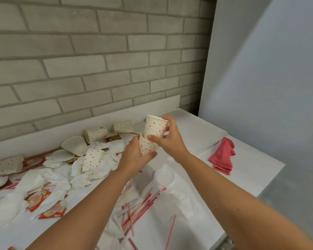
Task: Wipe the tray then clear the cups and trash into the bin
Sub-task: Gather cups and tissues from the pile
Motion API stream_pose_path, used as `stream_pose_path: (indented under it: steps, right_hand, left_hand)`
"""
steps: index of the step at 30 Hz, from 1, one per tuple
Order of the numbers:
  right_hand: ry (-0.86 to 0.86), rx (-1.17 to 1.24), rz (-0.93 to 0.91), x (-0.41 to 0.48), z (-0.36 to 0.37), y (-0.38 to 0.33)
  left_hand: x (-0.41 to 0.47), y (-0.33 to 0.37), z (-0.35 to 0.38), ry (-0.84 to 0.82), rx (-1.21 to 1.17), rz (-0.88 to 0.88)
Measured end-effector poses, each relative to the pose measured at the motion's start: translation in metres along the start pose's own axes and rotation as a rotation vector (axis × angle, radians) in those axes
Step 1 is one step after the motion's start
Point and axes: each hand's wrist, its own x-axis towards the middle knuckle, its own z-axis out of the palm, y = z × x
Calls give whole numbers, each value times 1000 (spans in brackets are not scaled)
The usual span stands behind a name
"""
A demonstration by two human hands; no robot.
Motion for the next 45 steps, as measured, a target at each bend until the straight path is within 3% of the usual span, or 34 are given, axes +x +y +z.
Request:
stream_pose_path:
  steps: [9,19,30,36,45]
  right_hand:
    - [-172,-94,56,-59,-11,-26]
    - [-232,-332,120,-115,-46,-56]
    - [-19,-417,396,-187,-130,-63]
    - [41,-441,548,-214,-174,-20]
    - [-133,-581,972,-287,-192,137]
  left_hand:
    - [-37,31,-15,-21,-179,-9]
    - [-92,55,-9,-113,-230,99]
    - [-153,91,30,-331,-317,313]
    - [-158,84,53,-448,-16,395]
    - [-127,48,77,-393,475,110]
